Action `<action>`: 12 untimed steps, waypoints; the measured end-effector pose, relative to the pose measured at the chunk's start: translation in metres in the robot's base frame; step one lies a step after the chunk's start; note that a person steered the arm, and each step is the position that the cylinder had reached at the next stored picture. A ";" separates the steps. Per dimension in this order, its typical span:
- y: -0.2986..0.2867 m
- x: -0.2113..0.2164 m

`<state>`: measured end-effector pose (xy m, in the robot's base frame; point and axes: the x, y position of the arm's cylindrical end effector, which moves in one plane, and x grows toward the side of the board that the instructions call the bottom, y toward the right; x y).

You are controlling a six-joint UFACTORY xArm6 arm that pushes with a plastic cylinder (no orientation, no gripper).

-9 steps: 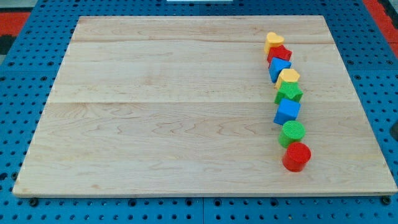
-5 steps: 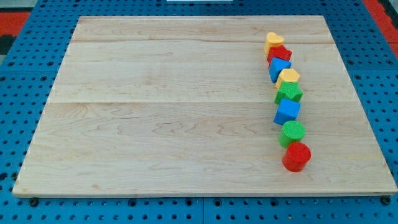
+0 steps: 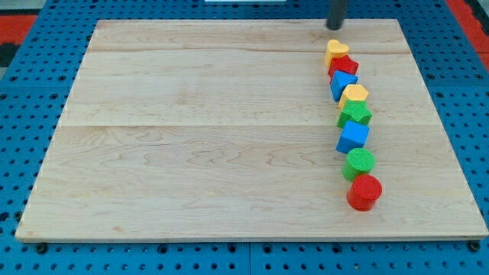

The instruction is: Move the yellow heart to the bottom right of the yellow hexagon

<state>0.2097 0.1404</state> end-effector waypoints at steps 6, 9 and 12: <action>-0.003 0.058; 0.034 0.215; 0.077 0.281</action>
<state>0.4904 0.2178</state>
